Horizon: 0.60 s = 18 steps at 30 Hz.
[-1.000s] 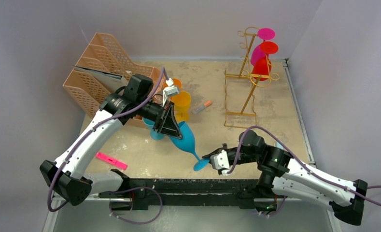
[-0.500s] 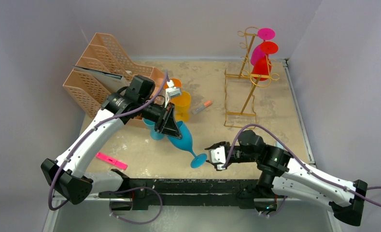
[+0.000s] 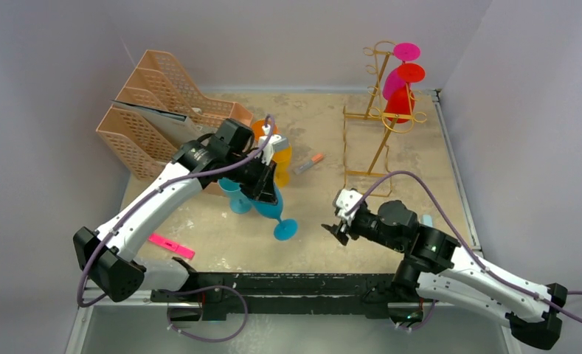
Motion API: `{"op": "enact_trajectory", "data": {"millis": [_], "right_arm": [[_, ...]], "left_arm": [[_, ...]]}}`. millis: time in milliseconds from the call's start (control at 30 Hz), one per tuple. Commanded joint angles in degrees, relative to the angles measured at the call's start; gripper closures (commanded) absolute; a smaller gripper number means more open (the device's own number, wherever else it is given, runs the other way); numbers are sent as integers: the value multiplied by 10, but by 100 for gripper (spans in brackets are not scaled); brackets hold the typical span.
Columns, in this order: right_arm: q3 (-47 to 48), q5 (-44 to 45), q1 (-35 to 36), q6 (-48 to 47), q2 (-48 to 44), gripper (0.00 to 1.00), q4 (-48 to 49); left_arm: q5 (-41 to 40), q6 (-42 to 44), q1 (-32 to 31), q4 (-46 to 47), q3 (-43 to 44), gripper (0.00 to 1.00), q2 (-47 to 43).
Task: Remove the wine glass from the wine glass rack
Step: Place the wine glass at the center of the board.
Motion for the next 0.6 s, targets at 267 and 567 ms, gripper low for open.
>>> {"op": "enact_trajectory", "data": {"millis": [267, 567], "right_arm": [[49, 288, -2, 389, -35, 24, -153], [32, 332, -3, 495, -107, 25, -174]], "left_arm": [[-312, -8, -106, 47, 18, 100, 24], [-336, 6, -105, 93, 26, 100, 73]]}}
